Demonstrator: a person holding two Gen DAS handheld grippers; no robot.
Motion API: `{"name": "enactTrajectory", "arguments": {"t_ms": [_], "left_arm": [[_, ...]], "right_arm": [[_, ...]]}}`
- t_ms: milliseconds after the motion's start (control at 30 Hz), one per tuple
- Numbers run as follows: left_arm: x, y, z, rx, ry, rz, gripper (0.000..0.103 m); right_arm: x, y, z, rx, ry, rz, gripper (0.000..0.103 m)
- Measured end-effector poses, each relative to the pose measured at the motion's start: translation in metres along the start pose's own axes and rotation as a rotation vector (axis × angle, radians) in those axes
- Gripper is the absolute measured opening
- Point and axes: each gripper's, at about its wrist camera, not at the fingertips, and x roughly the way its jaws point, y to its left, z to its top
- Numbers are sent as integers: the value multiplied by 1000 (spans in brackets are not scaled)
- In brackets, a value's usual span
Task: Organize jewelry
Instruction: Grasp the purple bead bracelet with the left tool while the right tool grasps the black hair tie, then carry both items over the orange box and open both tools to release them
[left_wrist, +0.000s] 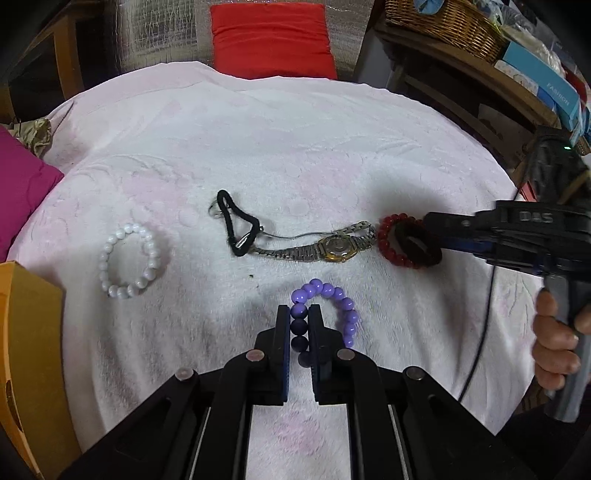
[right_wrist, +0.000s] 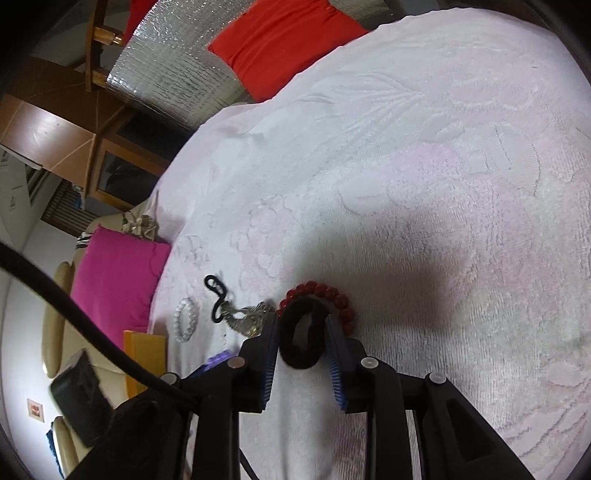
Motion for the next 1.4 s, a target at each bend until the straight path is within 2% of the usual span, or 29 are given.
{"name": "enactTrajectory", "arguments": {"t_ms": [233, 267, 300, 367, 467, 667, 1000, 1167, 1300, 1400], "left_arm": [[-16, 26, -5, -43, -16, 21, 9], [-18, 31, -6, -58, -17, 28, 9], [-18, 34, -6, -68, -17, 32, 9], [-23, 45, -8, -93, -27, 42, 9], [-31, 54, -10, -113, -38, 55, 9], [-46, 59, -12, -128, -73, 61, 9], [-97, 82, -21, -188, -182, 98, 9], [-133, 116, -31, -254, -271, 168, 9], [-161, 164, -44, -337, -338, 300, 9], [-175, 203, -58, -427, -350, 349, 9]], "right_arm": [[16, 9, -2, -63, -2, -77, 28], [17, 12, -4, -83, -3, -92, 25], [17, 14, -5, -99, -7, -103, 15], [16, 16, -7, -110, -8, -102, 12], [8, 22, -8, -125, -38, -66, 12], [-6, 30, -11, -113, -68, 106, 12], [4, 70, -29, -178, -57, 159, 12], [14, 100, -48, -223, -39, 200, 12], [24, 141, -72, -286, -17, 267, 12], [32, 173, -89, -330, 3, 319, 12]]}}
